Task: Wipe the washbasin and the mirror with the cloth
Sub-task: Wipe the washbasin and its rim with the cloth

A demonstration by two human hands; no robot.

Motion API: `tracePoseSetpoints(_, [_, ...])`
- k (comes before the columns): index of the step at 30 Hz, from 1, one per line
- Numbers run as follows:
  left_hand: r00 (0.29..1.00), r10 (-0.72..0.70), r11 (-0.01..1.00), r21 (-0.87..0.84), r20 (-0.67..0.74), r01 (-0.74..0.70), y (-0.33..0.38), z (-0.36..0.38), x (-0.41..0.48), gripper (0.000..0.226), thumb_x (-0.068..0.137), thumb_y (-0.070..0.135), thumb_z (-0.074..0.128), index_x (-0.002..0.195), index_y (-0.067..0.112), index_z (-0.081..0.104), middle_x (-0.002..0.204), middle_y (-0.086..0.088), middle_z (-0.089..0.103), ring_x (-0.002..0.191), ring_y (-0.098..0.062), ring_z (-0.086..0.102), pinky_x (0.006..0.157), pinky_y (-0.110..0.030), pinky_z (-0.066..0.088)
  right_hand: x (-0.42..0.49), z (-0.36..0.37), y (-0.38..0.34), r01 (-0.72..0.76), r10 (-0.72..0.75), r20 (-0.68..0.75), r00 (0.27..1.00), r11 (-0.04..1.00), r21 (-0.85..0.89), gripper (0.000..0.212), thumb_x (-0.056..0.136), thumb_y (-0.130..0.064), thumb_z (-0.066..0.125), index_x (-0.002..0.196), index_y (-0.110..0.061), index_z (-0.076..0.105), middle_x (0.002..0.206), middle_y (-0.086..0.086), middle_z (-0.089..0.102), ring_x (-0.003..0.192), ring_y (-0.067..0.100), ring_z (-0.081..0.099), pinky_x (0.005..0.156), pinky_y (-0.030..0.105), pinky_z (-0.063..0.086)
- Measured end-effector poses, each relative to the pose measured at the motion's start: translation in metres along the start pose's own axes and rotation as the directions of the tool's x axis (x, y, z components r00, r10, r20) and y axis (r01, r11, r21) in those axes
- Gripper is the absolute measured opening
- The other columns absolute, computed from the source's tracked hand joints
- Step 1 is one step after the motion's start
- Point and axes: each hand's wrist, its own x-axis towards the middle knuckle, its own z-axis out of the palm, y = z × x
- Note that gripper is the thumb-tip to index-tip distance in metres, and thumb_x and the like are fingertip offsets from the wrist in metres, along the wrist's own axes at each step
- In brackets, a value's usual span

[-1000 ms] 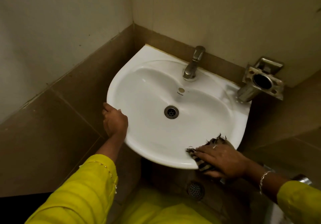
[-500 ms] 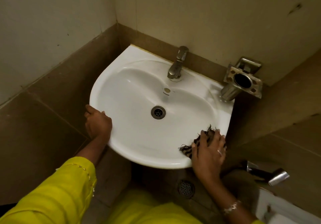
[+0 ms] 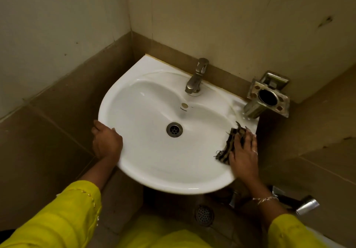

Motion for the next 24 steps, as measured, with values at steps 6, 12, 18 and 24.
tracePoseSetpoints(6, [0.949,0.290,0.922,0.229,0.123,-0.311,-0.008,0.002,0.007,0.077,0.080,0.004,0.056,0.142,-0.002,0.010,0.152,-0.026,0.001,0.139,-0.043,0.000,0.106,-0.057,0.021,0.000,-0.013,0.010,0.003,-0.010,0.041,0.999,0.985,0.172,0.064,0.096,-0.027,0.043,0.148,-0.017,0.006,0.156,0.010,-0.010,0.142,0.031,-0.015,0.114,0.050,0.010])
tracePoseSetpoints(12, [0.913,0.367,0.880,0.252,0.178,-0.403,-0.012,0.001,0.015,0.078,0.083,0.023,0.059,0.140,-0.007,0.014,0.150,-0.029,0.004,0.139,-0.043,0.003,0.110,-0.054,0.015,0.006,0.002,0.002,-0.070,0.069,0.033,0.997,0.997,0.039,0.066,0.097,-0.030,0.037,0.148,-0.009,0.001,0.154,0.022,-0.009,0.140,0.043,-0.009,0.115,0.045,0.003])
tracePoseSetpoints(18, [0.908,0.398,0.861,0.287,0.135,-0.420,-0.011,0.002,0.012,0.073,0.080,0.017,0.062,0.136,-0.010,0.024,0.148,-0.031,0.014,0.138,-0.045,0.007,0.109,-0.057,0.011,0.044,-0.003,0.002,-0.084,0.082,-0.062,0.995,0.996,-0.026,0.066,0.092,-0.027,0.050,0.146,-0.005,0.019,0.148,0.031,0.019,0.136,0.050,0.012,0.110,0.056,0.019])
tracePoseSetpoints(24, [0.885,0.450,0.835,0.296,0.118,-0.464,-0.011,0.002,0.015,0.064,0.080,0.012,0.060,0.133,-0.011,0.031,0.146,-0.030,0.025,0.137,-0.041,0.019,0.111,-0.052,0.014,0.075,-0.004,-0.021,-0.265,0.262,-0.104,0.959,0.964,-0.007,0.060,0.096,-0.039,0.037,0.144,-0.007,0.021,0.147,0.032,0.020,0.138,0.048,0.009,0.110,0.058,0.012])
